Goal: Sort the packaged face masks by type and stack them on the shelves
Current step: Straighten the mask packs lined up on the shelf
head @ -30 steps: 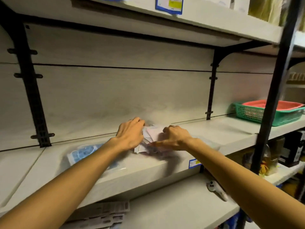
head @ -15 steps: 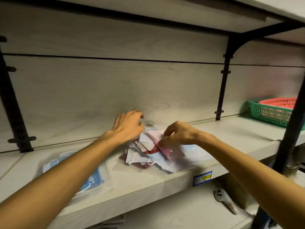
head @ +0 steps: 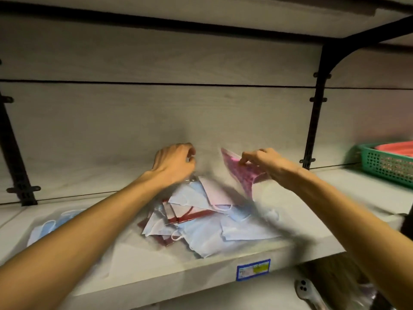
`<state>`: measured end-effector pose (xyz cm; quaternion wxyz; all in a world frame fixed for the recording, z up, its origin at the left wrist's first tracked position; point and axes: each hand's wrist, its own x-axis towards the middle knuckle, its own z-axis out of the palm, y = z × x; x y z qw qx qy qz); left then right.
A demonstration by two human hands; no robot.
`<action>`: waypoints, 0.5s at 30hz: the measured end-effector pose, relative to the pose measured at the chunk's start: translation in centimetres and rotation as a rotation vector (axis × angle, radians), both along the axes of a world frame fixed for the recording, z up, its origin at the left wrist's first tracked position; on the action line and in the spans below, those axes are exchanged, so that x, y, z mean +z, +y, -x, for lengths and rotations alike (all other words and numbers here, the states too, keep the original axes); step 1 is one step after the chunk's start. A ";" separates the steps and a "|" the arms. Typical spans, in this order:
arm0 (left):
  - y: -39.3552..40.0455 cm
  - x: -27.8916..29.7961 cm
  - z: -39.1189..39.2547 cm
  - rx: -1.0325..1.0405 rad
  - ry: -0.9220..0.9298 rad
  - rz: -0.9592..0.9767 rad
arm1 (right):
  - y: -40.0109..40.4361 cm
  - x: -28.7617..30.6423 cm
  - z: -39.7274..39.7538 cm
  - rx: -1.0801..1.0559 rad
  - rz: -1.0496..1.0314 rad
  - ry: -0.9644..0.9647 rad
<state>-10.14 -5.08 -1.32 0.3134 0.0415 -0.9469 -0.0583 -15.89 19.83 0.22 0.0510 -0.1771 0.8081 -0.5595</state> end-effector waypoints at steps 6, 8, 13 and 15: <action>4.8 -1.0 1.7 -0.042 -0.242 0.174 | 3.4 -2.3 5.8 -0.020 0.426 -0.163; 6.2 -1.6 2.3 0.004 -0.375 0.209 | 3.7 -3.7 7.0 0.017 0.519 -0.263; 7.5 -2.1 3.1 0.117 -0.692 0.137 | 3.4 -6.3 9.0 -0.099 0.392 -0.213; 7.4 -1.7 3.4 0.123 -0.733 0.083 | 3.0 -6.9 9.2 -0.128 0.331 -0.149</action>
